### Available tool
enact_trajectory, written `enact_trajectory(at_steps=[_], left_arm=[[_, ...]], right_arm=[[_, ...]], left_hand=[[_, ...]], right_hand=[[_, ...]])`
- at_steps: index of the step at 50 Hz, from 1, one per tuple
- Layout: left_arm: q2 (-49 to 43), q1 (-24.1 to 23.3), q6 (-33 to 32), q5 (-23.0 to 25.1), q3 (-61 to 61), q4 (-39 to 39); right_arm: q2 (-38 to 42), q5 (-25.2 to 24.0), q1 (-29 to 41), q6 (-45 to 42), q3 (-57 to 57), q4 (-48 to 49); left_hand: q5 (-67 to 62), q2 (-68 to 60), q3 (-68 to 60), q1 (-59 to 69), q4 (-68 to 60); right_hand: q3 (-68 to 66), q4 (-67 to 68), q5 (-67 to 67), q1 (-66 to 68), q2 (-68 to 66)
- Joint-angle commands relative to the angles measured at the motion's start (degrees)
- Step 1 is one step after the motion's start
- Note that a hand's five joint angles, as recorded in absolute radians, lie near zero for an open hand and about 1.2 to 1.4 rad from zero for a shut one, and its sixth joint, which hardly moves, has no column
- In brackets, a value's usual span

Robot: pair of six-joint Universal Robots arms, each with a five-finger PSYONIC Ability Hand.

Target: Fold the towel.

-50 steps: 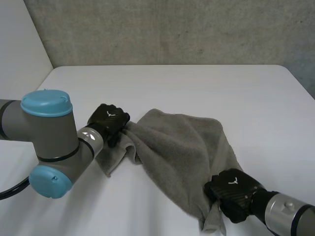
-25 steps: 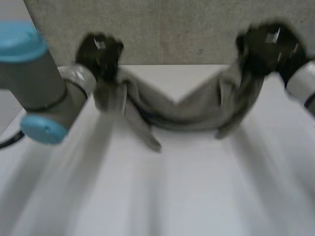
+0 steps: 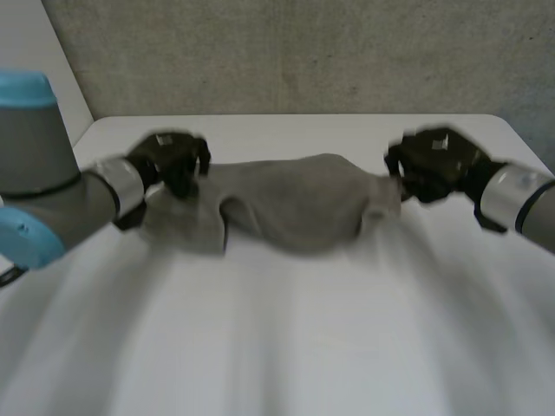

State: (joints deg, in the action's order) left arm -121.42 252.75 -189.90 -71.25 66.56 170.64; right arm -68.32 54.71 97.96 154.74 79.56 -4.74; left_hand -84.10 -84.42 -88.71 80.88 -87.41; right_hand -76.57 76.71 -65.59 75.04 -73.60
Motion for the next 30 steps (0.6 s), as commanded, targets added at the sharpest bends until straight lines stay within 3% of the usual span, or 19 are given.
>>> enact_trajectory(at_steps=[1, 11, 16, 18, 22, 23, 30], left_arm=[[0.05, 0.29, -13.46, 3.22, 11.3, -0.22], [-1.89, 1.08, -17.7, 2.34, 9.73, 0.22], [-4.88, 0.38, -18.14, 0.23, 6.04, 0.22], [-7.32, -0.15, -18.14, -2.39, 2.81, 0.05], [-8.13, -1.12, -17.88, -4.42, 0.77, -0.31], [-7.87, -1.73, -17.53, -4.86, 0.42, -0.39], [-3.56, -2.88, -17.08, -4.95, 3.32, -0.75]], right_arm=[[4.51, 2.15, -2.68, -10.61, 2.26, -7.39], [4.78, 6.64, -3.92, -1.81, 3.32, -1.41], [5.31, 11.03, -3.22, -0.85, 4.02, 0.52], [5.83, 14.1, -3.13, -0.76, 4.55, 1.4], [6.27, 15.34, -3.22, -0.67, 5.52, 3.07], [6.27, 15.43, -3.48, -0.67, 6.13, 4.03], [-0.14, 15.43, -4.01, -0.76, 9.56, 5.97]], left_hand=[[14.1, 4.42, 8.71, -0.88, 7.41], [16.77, 7.09, 11.38, -3.54, 10.08], [30.9, 21.22, 25.51, -17.67, 24.21], [57.34, 47.65, 51.94, -44.11, 50.64], [63.87, 54.19, 58.48, -50.64, 57.18], [66.7, 57.02, 61.31, -53.47, 60.01], [74.13, 64.45, 68.74, -60.9, 67.44]], right_hand=[[-3.43, 3.29, -4.41, 4.96, -6.4], [-3.43, 3.29, -4.41, 4.96, -6.4], [-3.43, 3.29, -4.41, 4.96, -6.4], [32.47, -32.6, 31.49, -30.94, 29.5], [42.94, -43.07, 41.96, -41.41, 39.96], [51.43, -51.56, 50.45, -49.9, 48.46], [62.45, -62.58, 61.47, -60.92, 59.48]])
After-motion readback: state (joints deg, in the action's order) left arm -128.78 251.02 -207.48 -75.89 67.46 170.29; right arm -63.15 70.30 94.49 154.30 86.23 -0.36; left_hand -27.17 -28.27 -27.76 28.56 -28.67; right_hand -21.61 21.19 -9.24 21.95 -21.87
